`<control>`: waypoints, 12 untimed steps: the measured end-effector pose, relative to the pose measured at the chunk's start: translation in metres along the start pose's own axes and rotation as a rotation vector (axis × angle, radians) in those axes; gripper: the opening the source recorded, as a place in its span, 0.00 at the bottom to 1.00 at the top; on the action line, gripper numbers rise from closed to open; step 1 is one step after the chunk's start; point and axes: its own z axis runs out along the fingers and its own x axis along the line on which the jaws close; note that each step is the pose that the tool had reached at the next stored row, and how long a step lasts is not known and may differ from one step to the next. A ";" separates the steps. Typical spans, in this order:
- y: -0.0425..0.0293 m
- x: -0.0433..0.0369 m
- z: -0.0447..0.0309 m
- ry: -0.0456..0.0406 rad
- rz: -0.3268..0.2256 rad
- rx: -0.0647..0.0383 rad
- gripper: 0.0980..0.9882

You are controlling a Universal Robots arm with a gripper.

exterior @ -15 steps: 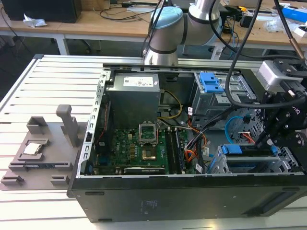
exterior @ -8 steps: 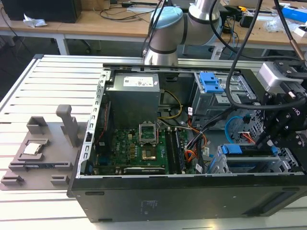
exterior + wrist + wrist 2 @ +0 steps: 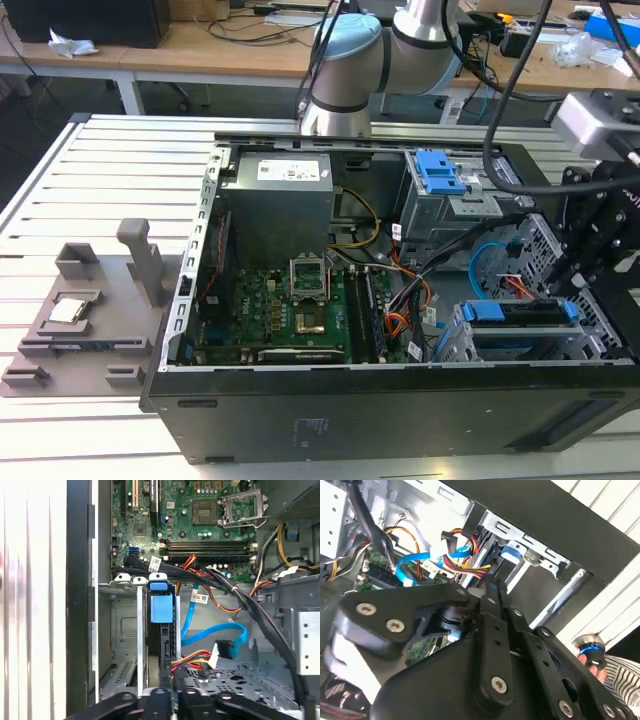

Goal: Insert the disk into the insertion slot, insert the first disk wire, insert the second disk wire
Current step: 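Insert the first disk wire, then insert the second disk wire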

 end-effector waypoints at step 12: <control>0.0011 -0.0005 -0.0162 0.0001 0.000 0.001 0.01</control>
